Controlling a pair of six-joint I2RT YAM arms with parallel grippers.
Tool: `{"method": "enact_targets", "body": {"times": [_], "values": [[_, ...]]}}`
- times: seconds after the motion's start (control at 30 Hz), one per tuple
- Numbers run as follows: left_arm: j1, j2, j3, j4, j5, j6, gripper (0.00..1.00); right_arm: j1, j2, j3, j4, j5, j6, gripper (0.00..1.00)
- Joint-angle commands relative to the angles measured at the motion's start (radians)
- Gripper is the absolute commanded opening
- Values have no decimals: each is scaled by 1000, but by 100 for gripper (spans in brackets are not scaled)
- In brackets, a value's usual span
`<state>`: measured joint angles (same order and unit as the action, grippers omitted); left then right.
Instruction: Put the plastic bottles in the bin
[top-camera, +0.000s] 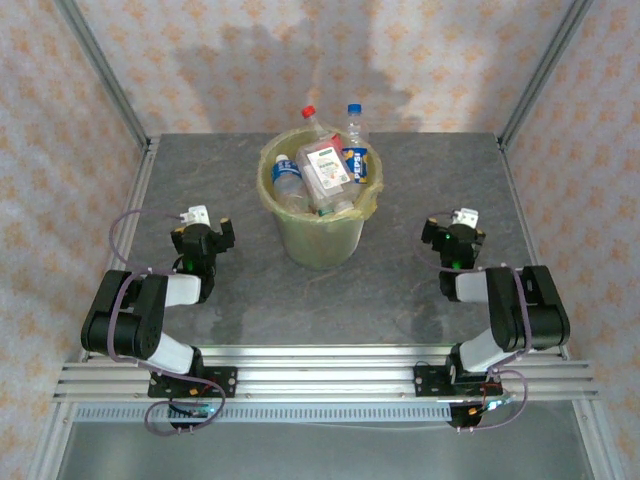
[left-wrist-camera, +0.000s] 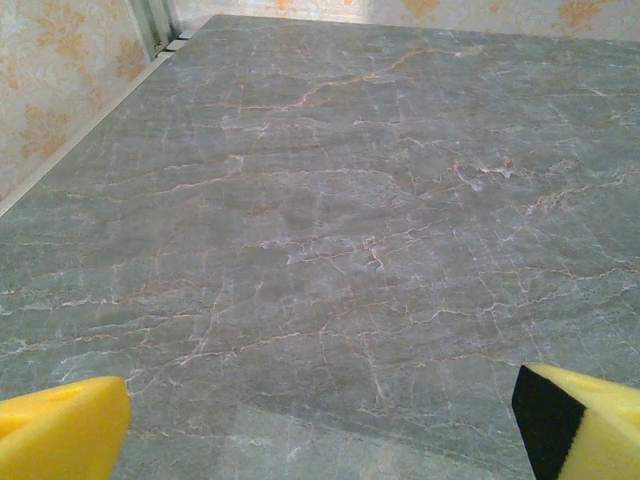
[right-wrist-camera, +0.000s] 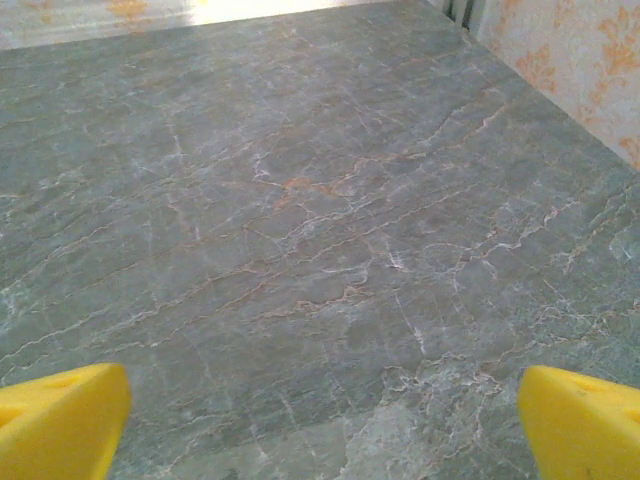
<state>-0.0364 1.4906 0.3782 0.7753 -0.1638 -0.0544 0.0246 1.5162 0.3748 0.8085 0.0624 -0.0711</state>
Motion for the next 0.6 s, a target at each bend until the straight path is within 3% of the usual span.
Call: {"method": "enact_targets", "body": {"times": [0.0, 0.57], "values": [[1, -1, 19, 14, -15, 15, 100, -15, 7, 37, -13, -59, 37, 99], [-23, 3, 36, -12, -34, 39, 100, -15, 6, 39, -24, -58, 34, 99]]}}
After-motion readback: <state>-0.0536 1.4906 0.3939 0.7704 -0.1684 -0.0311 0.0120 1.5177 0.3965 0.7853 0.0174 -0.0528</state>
